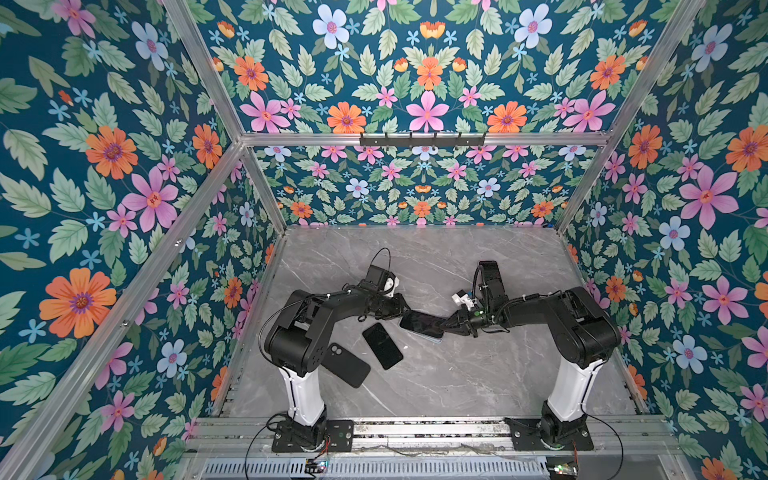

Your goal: Put the phone into the phone case

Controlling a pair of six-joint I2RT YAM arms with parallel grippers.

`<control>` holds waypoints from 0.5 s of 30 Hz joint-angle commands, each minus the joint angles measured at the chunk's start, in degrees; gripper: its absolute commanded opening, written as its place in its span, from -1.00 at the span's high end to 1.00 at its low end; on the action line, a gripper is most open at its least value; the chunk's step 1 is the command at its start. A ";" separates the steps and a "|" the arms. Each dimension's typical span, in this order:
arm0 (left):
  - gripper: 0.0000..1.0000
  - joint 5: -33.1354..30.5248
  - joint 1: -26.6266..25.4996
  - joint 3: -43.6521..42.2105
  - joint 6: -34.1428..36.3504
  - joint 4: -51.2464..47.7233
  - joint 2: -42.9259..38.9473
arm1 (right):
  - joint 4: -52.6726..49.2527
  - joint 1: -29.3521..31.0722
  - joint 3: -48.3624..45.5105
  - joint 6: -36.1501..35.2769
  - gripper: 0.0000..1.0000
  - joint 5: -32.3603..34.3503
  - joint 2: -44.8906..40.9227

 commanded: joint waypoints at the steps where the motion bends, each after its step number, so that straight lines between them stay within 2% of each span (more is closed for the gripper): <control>1: 0.29 0.18 -0.29 -0.45 -0.76 -2.57 0.02 | -2.86 0.67 -0.59 3.01 1.00 8.21 0.08; 7: 0.29 0.14 -0.55 -1.38 -1.24 -1.85 -0.41 | -4.38 1.76 -0.45 2.86 0.99 11.06 -0.50; 15: 0.28 -0.49 -0.75 -1.60 -1.24 -1.62 -0.91 | -8.61 2.83 0.20 1.52 0.74 13.94 -2.67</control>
